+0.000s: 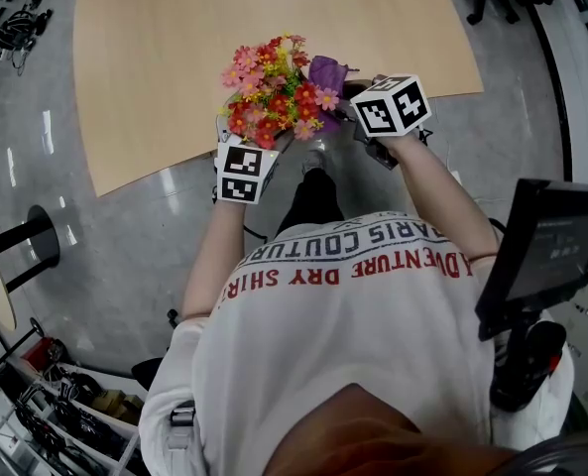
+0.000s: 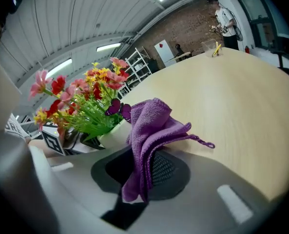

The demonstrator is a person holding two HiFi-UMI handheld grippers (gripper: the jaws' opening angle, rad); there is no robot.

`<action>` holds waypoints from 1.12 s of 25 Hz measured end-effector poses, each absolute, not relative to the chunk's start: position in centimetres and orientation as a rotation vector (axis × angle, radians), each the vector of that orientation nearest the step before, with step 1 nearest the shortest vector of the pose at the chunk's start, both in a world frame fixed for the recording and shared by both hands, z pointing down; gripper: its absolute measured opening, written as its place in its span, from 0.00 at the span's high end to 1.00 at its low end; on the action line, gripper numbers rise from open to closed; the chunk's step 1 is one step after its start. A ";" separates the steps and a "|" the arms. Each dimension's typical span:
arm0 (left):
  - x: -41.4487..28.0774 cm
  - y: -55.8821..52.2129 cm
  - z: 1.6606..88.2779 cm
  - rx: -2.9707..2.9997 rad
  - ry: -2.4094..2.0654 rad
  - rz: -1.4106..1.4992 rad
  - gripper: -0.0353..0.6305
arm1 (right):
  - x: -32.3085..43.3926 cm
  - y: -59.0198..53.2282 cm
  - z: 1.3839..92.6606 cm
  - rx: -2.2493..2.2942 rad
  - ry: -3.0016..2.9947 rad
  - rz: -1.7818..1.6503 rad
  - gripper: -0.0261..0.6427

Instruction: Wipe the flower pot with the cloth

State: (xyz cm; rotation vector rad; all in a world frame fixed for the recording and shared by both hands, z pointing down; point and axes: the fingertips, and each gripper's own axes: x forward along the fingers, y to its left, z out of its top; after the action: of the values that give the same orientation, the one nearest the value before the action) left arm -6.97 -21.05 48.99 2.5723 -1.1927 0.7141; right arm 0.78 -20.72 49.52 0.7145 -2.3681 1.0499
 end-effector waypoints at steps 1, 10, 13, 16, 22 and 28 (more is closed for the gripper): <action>-7.0 -21.0 48.9 2.576 -1.189 0.715 0.18 | 0.8 -20.7 49.8 0.714 -2.344 1.036 0.88; -7.6 -20.2 50.8 2.560 -1.215 0.620 0.18 | 4.2 -21.5 49.2 0.876 -2.494 0.974 0.88; -9.3 -17.7 49.7 2.499 -1.299 0.502 0.18 | 6.4 -18.6 46.7 0.898 -2.551 0.833 0.88; -10.6 -12.8 47.2 2.452 -1.348 0.405 0.26 | 7.8 -13.9 42.1 0.882 -2.638 0.710 0.88; -5.1 1.9 36.2 2.555 -1.167 0.257 0.86 | 7.9 1.4 33.0 0.660 -2.787 0.509 0.88; -0.3 15.1 27.3 2.674 -0.997 0.155 0.94 | 6.5 15.1 27.9 0.474 -2.839 0.416 0.88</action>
State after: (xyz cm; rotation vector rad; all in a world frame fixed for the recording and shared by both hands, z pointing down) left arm -0.30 15.07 27.34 2.6744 -0.9967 0.1553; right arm 6.54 15.06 27.90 0.4739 -2.8387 0.4160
